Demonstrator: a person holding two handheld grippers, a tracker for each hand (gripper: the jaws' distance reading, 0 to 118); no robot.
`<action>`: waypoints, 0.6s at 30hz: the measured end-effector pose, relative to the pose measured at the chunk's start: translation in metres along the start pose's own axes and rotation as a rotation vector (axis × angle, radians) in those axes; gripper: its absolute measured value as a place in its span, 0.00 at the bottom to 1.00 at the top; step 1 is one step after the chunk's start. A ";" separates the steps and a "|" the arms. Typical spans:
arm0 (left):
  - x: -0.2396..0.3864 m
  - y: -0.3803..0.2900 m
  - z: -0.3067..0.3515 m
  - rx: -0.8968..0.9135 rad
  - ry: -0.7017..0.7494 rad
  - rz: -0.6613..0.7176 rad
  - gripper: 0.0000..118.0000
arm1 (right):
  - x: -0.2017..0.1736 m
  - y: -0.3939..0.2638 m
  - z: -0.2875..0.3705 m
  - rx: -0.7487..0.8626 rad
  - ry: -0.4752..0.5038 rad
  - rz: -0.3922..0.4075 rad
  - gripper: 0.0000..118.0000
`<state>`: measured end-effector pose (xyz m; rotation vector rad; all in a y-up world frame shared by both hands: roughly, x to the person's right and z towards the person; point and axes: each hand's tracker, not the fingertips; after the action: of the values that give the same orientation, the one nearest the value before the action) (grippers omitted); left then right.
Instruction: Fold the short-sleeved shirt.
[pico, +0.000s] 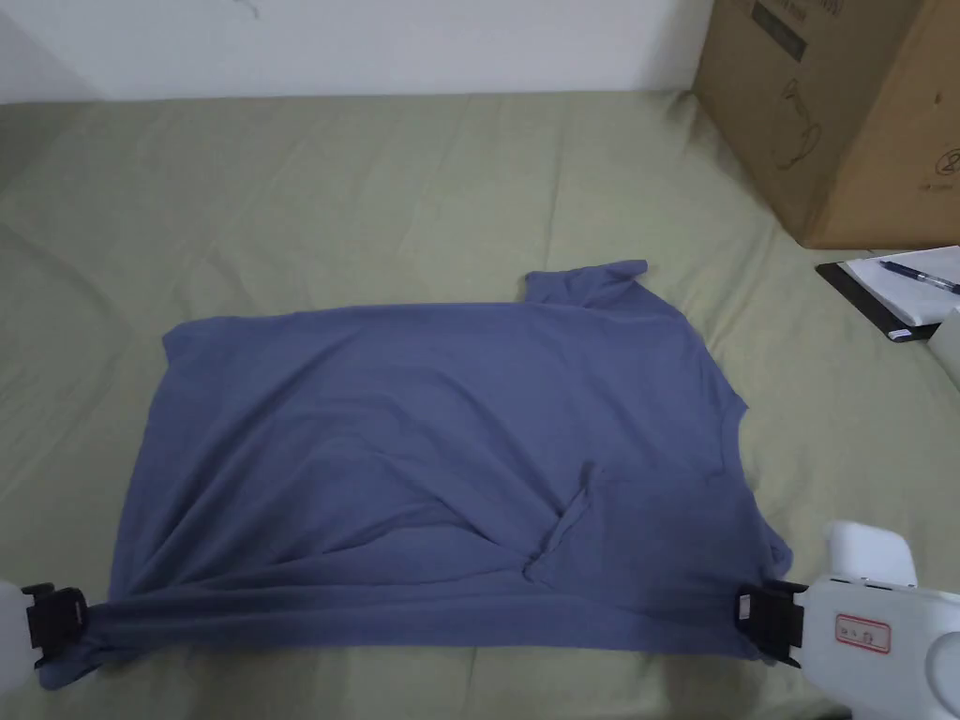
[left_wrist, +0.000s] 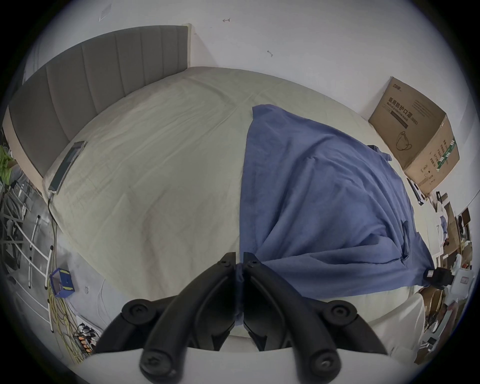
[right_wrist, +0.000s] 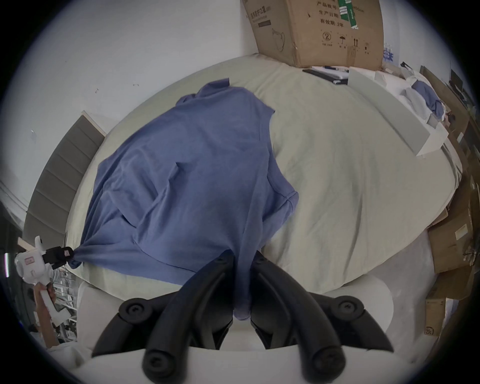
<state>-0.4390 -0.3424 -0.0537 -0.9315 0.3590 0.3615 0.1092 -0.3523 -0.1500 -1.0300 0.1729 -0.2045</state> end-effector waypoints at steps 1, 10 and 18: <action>0.001 0.003 0.002 0.004 0.003 -0.009 0.03 | -0.001 0.004 0.003 0.011 -0.004 0.005 0.09; 0.020 0.070 -0.012 0.073 -0.021 -0.056 0.03 | -0.004 0.077 -0.015 0.102 0.023 -0.051 0.09; 0.054 0.126 -0.080 0.031 0.019 -0.137 0.04 | -0.014 0.140 -0.089 0.040 -0.041 -0.041 0.09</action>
<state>-0.4595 -0.3320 -0.2112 -0.9243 0.3148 0.2211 0.0867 -0.3530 -0.3150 -0.9978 0.1097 -0.2229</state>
